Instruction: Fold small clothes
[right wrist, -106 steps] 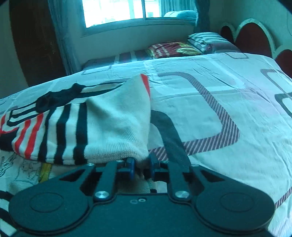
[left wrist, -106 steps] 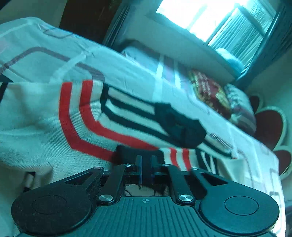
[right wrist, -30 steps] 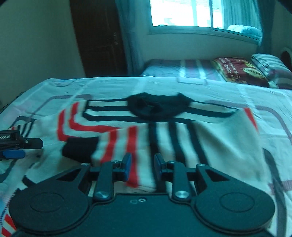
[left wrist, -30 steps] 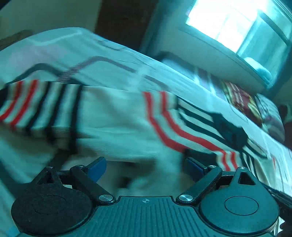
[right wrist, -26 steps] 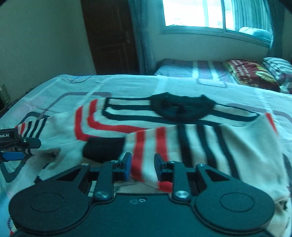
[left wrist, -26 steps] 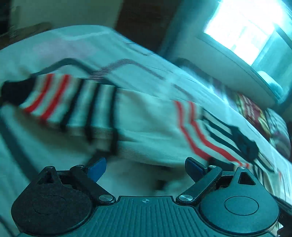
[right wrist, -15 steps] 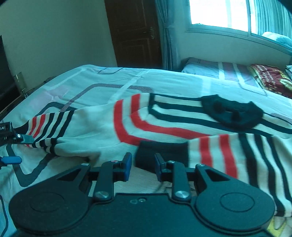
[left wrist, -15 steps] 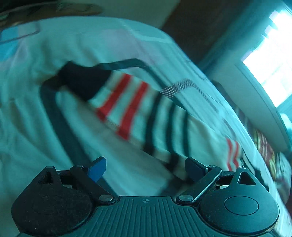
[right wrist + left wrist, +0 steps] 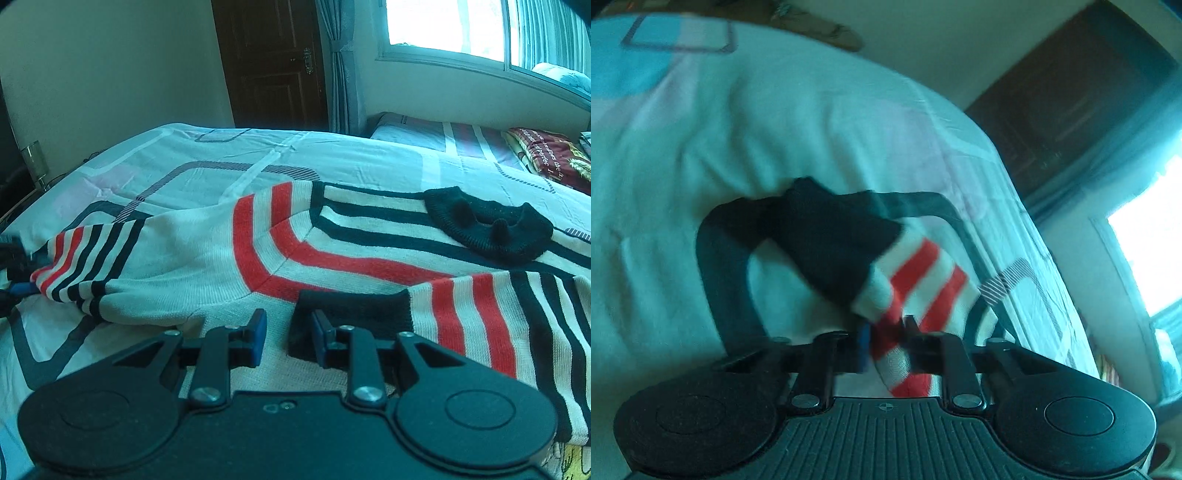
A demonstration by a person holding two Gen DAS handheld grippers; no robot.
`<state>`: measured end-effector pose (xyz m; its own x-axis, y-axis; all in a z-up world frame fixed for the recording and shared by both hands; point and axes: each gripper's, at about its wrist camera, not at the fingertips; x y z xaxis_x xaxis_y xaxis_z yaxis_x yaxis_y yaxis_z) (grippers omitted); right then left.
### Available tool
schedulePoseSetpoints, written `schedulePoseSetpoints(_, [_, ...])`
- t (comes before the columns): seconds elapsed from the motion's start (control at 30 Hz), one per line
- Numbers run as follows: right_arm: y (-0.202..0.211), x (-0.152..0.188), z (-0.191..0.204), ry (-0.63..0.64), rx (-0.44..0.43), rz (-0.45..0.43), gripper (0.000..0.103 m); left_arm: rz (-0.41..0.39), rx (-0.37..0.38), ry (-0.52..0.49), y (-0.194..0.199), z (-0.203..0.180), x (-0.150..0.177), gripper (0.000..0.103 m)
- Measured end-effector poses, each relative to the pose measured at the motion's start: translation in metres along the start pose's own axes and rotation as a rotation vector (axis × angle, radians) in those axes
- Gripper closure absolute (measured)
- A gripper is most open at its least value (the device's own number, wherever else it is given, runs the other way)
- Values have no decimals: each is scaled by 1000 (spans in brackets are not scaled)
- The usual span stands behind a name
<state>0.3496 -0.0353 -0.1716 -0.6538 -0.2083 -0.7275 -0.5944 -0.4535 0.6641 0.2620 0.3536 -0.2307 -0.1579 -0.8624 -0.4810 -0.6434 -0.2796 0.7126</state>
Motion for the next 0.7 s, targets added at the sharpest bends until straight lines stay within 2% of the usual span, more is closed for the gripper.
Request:
schedulePoseSetpoints(0.07, [1,-1,0,9,6,-4,76,-7,-3,-9,1,-3,1,86])
schedulePoseSetpoints(0.13, [6,-2,-1,16,17,-28,76,-25,11,-30,6,-9,2,93])
schedulePoseSetpoints(0.2, [10,-3,-1,32,45,-53,76,-75,42,-73,19,-21,4,93])
schedulePoseSetpoints(0.3, [8,1,-9,22,76,-31,76,-141,145,-196,43,-58,8,93])
schedulePoseSetpoints(0.33, [1,3,-13,14,76,19,76,-151,187,-243,50,-74,13,93])
schedulePoseSetpoints(0.4, [2,5,-21,-15,51,17,77,-155,278,-341,64,-108,28,93])
schedulePoseSetpoints(0.43, [7,4,-24,-41,42,14,79,-141,323,-384,69,-125,39,93])
schedulePoseSetpoints(0.53, [32,1,-37,-95,31,-53,78,-53,442,-485,77,-171,84,93])
schedulePoseSetpoints(0.7, [82,5,-79,-188,75,-113,76,169,584,-647,76,-228,187,93])
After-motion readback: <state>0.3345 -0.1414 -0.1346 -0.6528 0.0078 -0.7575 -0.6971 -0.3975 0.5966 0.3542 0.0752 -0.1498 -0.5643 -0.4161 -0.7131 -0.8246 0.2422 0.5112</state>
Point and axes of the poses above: each gripper's, at about its wrist camera, not at the fingertips, and y roughly against the way its jaws point, z to its left, x to its underside, and after that the axes turned 7 degrees about -x, right-handed
